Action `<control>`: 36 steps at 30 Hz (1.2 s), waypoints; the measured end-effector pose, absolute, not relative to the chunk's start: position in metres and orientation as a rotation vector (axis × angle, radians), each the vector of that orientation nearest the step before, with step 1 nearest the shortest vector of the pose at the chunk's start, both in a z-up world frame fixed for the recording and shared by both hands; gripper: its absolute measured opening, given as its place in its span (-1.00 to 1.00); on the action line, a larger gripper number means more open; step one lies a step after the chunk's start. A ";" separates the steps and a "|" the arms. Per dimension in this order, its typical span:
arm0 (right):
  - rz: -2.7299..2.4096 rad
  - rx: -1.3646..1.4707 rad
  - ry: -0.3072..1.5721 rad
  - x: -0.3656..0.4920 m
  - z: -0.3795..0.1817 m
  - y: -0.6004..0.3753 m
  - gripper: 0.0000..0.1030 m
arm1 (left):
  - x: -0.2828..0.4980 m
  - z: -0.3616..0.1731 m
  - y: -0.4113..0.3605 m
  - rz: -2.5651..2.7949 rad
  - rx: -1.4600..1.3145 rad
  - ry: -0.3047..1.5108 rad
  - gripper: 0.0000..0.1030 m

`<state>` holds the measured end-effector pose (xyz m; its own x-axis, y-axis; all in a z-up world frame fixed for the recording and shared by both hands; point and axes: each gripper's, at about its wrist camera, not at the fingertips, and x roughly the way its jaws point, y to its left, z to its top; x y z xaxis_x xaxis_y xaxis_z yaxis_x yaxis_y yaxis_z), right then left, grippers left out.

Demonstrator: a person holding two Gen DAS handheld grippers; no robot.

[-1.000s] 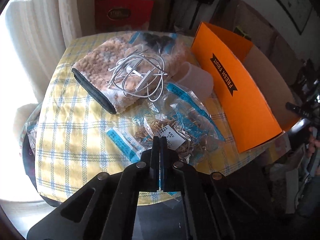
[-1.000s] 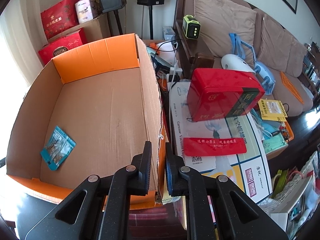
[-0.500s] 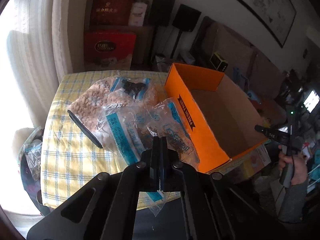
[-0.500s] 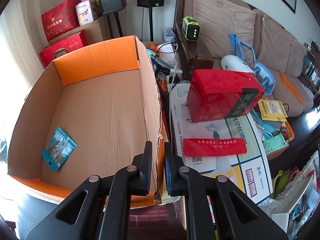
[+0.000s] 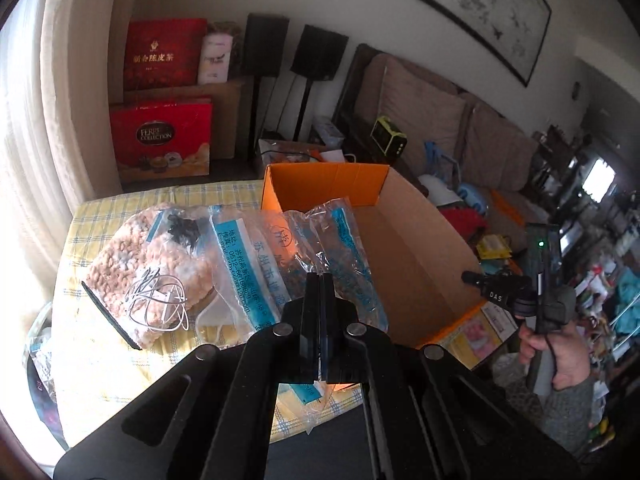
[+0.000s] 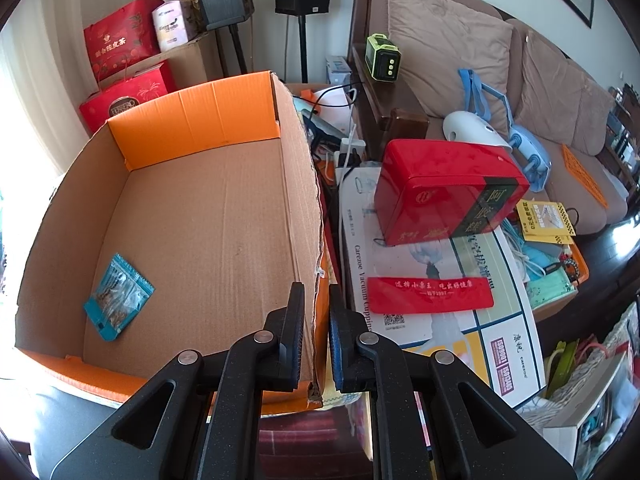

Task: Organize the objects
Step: 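Carry the dried food bag into the orange box and release it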

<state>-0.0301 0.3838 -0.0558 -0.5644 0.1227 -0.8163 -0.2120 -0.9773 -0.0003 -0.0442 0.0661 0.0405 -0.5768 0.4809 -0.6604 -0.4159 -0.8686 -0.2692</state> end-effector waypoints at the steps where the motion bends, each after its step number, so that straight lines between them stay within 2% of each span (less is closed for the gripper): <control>1: 2.618 -1.355 0.148 -0.030 -0.056 0.384 -0.81 | -0.046 0.040 0.071 2.401 -1.047 -0.114 -1.00; 20: 2.621 -1.358 0.162 -0.030 -0.055 0.385 -0.82 | -0.070 -0.005 0.160 2.258 -1.148 -0.032 -1.00; 36: 2.616 -1.356 0.160 -0.030 -0.058 0.386 -0.82 | -0.069 -0.034 0.210 2.150 -1.224 -0.041 -1.00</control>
